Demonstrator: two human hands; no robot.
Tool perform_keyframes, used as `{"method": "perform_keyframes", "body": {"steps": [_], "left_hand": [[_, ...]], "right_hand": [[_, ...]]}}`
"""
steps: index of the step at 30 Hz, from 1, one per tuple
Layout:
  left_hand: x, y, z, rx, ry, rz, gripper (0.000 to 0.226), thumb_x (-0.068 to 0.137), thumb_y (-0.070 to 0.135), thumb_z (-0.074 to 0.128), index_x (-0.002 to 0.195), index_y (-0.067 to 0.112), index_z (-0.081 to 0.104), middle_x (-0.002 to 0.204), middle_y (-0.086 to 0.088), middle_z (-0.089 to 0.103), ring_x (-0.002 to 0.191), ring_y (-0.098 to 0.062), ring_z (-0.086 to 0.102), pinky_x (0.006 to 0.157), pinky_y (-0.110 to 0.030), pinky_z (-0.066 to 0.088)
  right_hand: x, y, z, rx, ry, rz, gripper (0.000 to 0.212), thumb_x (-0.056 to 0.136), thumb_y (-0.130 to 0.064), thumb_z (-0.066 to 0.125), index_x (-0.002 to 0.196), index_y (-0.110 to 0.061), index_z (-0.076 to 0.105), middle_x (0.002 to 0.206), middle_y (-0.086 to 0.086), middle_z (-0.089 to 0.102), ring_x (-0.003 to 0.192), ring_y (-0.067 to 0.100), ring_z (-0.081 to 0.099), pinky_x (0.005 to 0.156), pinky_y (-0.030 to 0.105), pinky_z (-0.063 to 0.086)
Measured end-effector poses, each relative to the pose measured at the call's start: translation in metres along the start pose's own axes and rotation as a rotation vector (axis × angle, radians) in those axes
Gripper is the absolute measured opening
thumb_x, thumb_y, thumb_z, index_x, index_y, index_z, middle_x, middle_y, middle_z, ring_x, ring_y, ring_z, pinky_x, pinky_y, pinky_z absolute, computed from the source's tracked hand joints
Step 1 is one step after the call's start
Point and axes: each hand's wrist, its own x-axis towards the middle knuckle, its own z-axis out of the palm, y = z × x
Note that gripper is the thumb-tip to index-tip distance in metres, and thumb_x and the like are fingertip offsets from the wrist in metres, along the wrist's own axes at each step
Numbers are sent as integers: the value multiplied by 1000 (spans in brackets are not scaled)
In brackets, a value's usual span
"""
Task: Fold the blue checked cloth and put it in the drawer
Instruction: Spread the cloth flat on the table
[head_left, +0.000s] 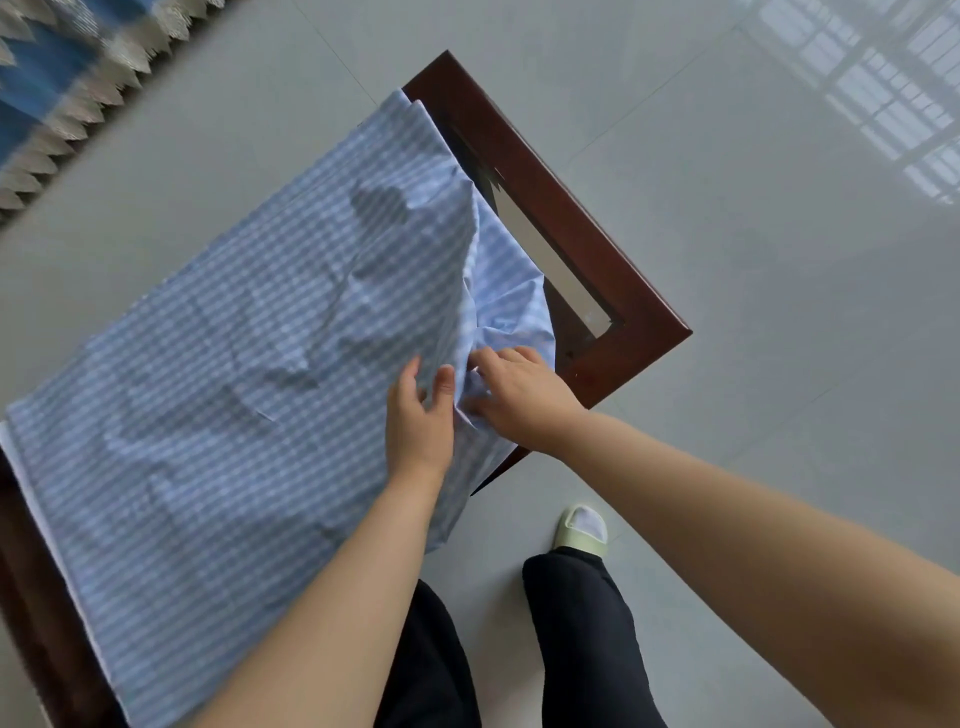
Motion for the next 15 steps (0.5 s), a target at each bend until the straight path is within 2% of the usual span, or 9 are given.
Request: {"method": "perform_keyframes", "body": {"steps": [2, 5, 7, 9, 10, 11, 13, 15], "left_hand": [[4, 17, -6, 169, 35, 54, 59, 83, 56, 58, 129, 19, 50, 127, 4, 50, 110, -13, 54, 87, -28, 44], [11, 44, -15, 385, 130, 111, 32, 85, 53, 58, 88, 22, 61, 84, 11, 61, 82, -16, 60, 67, -29, 45], [16, 47, -23, 365, 167, 136, 30, 92, 44, 53, 79, 18, 60, 67, 11, 57, 73, -19, 59, 59, -29, 42], [17, 42, -31, 283, 181, 170, 31, 96, 38, 49, 79, 14, 60, 64, 11, 54, 67, -16, 55, 57, -29, 40], [14, 37, -34, 230, 182, 174, 31, 97, 35, 48, 78, 13, 58, 63, 10, 53, 63, -14, 52, 57, -29, 39], [11, 32, -36, 184, 180, 172, 31, 98, 32, 46, 75, 13, 54, 61, 9, 50, 59, -12, 47, 57, -29, 37], [-1, 23, -39, 148, 175, 187, 37, 100, 28, 42, 65, 17, 42, 56, 7, 42, 52, -8, 37, 53, -26, 32], [-9, 19, -41, 122, 166, 194, 40, 101, 25, 40, 62, 18, 36, 55, 6, 37, 50, -9, 34, 49, -21, 28]], "right_hand": [[-1, -8, -2, 57, 4, -1, 41, 81, -39, 49, 100, -3, 58, 86, 9, 63, 79, 30, 58, 68, 33, 38], [-6, -23, -14, 185, 59, 62, 43, 84, -35, 54, 114, -4, 55, 90, 11, 66, 83, 30, 60, 65, 35, 43], [-10, -27, -23, 309, 38, 254, 46, 87, -38, 58, 126, -16, 45, 91, 2, 65, 86, 21, 59, 67, 33, 42], [-12, -22, -30, 550, 65, 462, 39, 94, -40, 49, 128, -22, 43, 82, -4, 61, 77, 15, 58, 69, 33, 45], [-10, -17, -32, 684, 81, 533, 34, 97, -37, 43, 128, -23, 46, 88, -4, 61, 78, 13, 58, 74, 34, 46], [-6, -9, -31, 751, 56, 560, 30, 99, -28, 40, 126, -24, 51, 100, -3, 59, 85, 12, 57, 81, 33, 46], [0, 3, -29, 687, -155, 485, 36, 95, -10, 44, 124, -25, 58, 129, 1, 46, 114, 16, 50, 100, 30, 40], [5, 7, -23, 504, -384, 356, 32, 93, -12, 52, 120, -27, 63, 144, 2, 34, 134, 24, 32, 112, 36, 29]]}}
